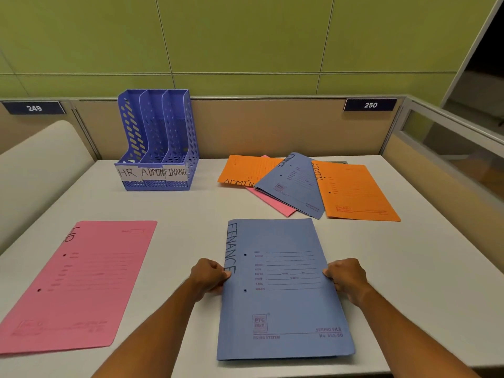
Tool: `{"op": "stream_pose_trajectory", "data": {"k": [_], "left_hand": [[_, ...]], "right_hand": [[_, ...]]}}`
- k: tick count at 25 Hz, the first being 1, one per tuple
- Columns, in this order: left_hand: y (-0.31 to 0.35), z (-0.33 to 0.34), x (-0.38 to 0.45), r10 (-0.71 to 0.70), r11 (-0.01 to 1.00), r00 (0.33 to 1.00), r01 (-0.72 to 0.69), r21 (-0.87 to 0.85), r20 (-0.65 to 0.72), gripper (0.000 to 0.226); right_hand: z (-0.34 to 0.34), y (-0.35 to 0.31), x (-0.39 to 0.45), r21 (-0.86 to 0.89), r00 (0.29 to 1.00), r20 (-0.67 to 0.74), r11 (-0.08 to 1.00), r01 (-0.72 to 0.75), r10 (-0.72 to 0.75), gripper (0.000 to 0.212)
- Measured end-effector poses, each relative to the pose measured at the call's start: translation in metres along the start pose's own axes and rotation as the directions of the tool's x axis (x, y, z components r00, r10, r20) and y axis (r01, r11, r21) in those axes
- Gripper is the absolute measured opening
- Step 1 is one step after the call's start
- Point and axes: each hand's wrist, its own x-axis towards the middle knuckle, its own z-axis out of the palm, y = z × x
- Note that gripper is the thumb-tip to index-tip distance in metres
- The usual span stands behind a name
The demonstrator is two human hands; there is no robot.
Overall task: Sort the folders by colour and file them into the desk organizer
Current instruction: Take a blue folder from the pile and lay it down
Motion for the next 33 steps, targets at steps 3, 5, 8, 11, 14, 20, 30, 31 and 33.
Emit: {"op": "stream_pose_trajectory", "data": {"k": [3,5,8,11,14,20,30,31,33], "left_hand": [[0.003,0.001,-0.001,0.019,0.999,1.0,-0.019,0.026,-0.005,0.016],[0.007,0.001,-0.003,0.029,0.999,1.0,-0.028,0.027,-0.003,0.013],[0.012,-0.002,-0.006,0.058,0.998,0.998,-0.058,0.022,-0.021,0.005],[0.016,-0.007,-0.005,0.068,0.997,0.997,-0.069,-0.031,-0.026,0.018],[0.018,-0.009,-0.007,0.136,0.99,0.989,-0.134,0.043,-0.052,0.045],[0.028,-0.003,-0.013,0.406,0.772,0.913,-0.368,0.518,0.043,0.08],[0.064,0.022,-0.008,0.587,0.364,0.798,-0.411,0.836,0.137,0.101],[0.069,0.026,-0.006,0.597,0.341,0.789,-0.412,0.845,0.144,0.101],[0.078,0.036,-0.001,0.607,0.303,0.779,-0.409,0.861,0.156,0.101]], "right_hand": [[0.005,-0.009,-0.004,-0.015,1.0,-0.021,1.0,0.017,-0.017,0.036],[0.008,-0.016,-0.006,0.006,1.0,-0.006,1.0,0.019,-0.019,0.025],[0.013,-0.022,-0.009,0.026,0.999,0.034,0.999,0.026,-0.026,0.021],[0.016,-0.025,-0.011,0.019,0.998,0.064,0.999,0.026,-0.027,0.024],[0.018,-0.025,-0.011,0.016,0.997,0.081,1.0,0.01,-0.011,0.027],[0.025,-0.036,-0.018,-0.176,0.993,0.021,0.977,0.121,-0.119,0.056],[0.025,-0.044,-0.017,-0.744,0.887,0.009,0.59,0.315,-0.462,0.097],[0.022,-0.044,-0.013,-0.757,0.88,0.001,0.575,0.311,-0.474,0.098],[0.016,-0.045,-0.004,-0.773,0.874,-0.015,0.561,0.297,-0.485,0.099]]}}
